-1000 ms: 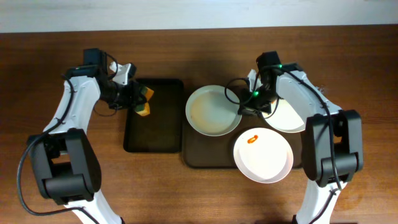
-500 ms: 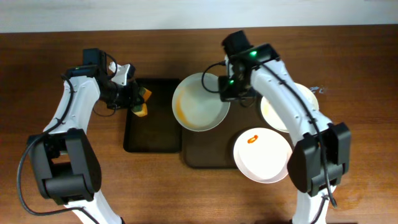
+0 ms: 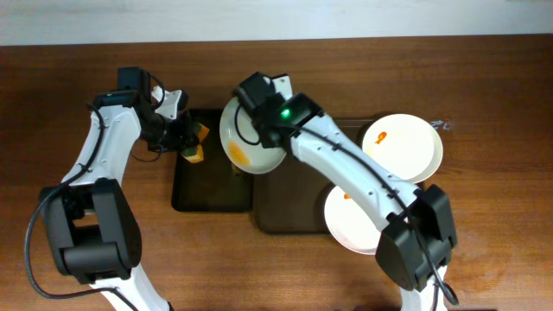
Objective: Clean dirty plates on tray and stack at the side
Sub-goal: 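Carry the cleaned plate right and set it beside the tray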
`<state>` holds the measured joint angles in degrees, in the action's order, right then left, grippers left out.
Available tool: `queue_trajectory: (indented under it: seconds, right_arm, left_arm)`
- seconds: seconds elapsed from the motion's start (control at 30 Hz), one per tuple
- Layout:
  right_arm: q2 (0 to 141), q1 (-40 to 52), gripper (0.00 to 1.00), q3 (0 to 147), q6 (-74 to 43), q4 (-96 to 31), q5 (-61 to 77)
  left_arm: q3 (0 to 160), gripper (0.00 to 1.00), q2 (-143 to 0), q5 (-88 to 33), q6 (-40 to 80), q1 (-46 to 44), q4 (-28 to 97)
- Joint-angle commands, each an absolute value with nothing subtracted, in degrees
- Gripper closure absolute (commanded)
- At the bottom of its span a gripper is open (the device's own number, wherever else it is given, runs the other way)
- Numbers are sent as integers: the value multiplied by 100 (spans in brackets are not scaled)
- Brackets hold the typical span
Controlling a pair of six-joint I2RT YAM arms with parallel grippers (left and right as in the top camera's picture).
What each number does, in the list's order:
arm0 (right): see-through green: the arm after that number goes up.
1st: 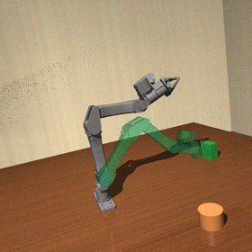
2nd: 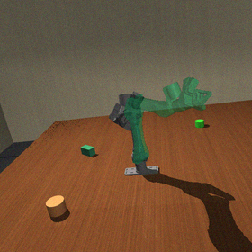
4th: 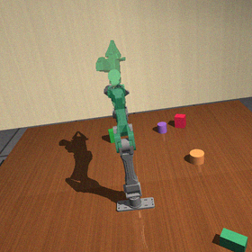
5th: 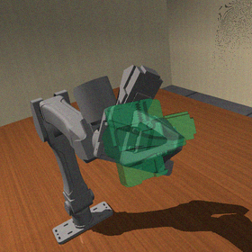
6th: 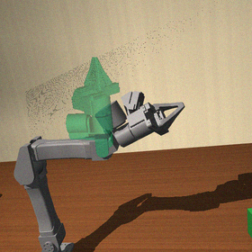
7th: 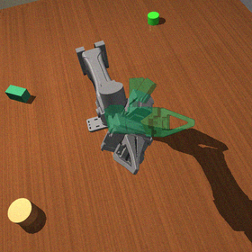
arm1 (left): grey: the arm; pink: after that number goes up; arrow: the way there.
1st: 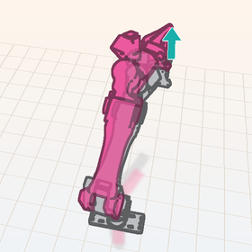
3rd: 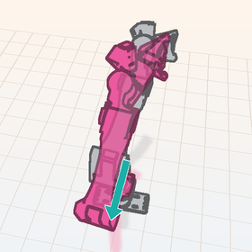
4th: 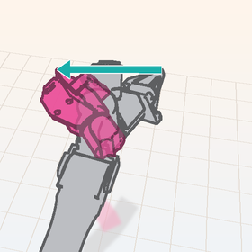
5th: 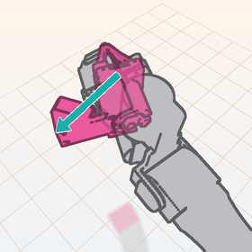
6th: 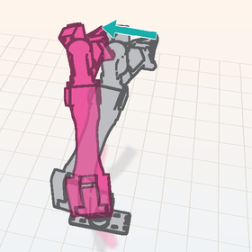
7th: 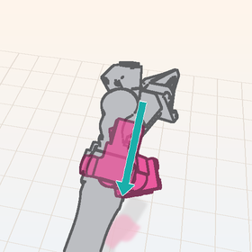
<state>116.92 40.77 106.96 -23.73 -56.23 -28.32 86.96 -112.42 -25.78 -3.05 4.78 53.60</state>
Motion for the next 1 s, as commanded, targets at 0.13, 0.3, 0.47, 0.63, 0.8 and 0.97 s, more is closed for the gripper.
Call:
queue_trajectory:
  seconds: [0.13,0.3,0.47,0.63,0.8,0.97]
  right_arm:
    - [11469,4729,96,10822,-2515,-5103,-5419]
    - [11469,4919,96,10822,-2408,-4770,-5769]
    - [11469,5061,96,10822,-2377,-4600,-6324]
    - [11478,5072,96,10822,-2016,-4493,-6366]
    - [11478,5057,96,10822,-2021,-4517,-5035]
    - [11478,4685,96,10822,-2609,-4788,-3336]
  left_arm:
    - [8838,100,-11153,-2521,-414,467,5391]
    - [8838,100,-11153,-2521,-414,467,5393]
    - [8838,100,-11153,-2523,-414,467,5395]
    - [8838,100,-11153,-2523,-414,467,5395]
    - [8838,100,-11153,-2523,-414,467,5400]
    - [8838,100,-11153,-2523,-416,464,5443]
